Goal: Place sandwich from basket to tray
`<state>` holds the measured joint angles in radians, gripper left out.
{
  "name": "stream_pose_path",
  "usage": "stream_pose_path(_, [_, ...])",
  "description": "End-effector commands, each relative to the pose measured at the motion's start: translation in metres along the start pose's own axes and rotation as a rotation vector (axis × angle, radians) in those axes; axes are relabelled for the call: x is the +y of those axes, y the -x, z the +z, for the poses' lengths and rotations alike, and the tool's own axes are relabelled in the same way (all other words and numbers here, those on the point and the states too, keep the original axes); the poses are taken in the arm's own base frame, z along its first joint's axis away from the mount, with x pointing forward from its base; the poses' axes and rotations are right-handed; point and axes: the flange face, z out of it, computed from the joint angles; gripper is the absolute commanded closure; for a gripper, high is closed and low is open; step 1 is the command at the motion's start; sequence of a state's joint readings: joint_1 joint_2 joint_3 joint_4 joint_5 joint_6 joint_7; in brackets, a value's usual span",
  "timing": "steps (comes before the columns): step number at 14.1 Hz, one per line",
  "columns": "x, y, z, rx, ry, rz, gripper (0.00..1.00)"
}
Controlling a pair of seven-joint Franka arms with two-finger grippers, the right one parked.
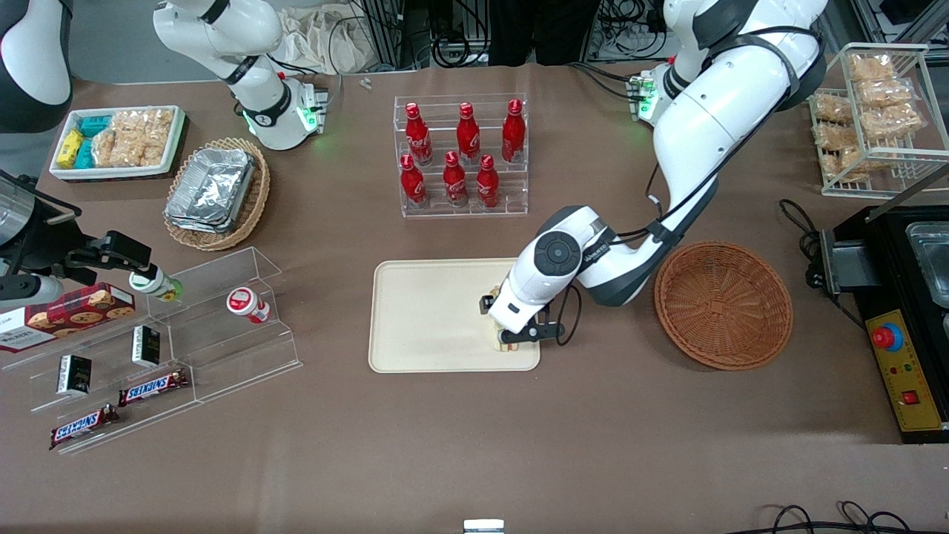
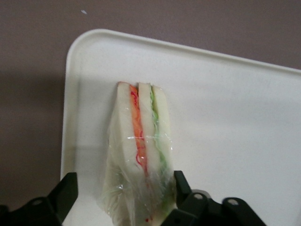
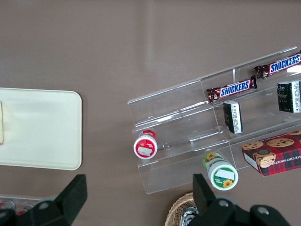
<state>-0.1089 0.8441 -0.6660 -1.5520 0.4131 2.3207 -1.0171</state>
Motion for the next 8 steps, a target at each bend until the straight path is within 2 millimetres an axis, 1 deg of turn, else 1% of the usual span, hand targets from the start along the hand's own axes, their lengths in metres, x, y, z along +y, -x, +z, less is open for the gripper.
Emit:
stream_pose_path(1, [-0.001,-0.003,-0.037,0.023,-0.064,-0.041,0.01])
stream_pose_path(3, [-0.011,-0.006,-0.072,0.008,-0.186,-0.07,0.01])
stream_pose_path(4, [-0.02,-0.011,-0.092,0.008,-0.227,-0.085,0.01])
stream_pose_path(5, [-0.041,-0.027,-0.114,0.012,-0.235,-0.126,0.01])
stream_pose_path(7, [-0.062,-0.043,-0.159,0.025,-0.19,-0.191,0.01])
stream_pose_path(8, [-0.077,-0.053,-0.179,0.049,-0.181,-0.208,0.01])
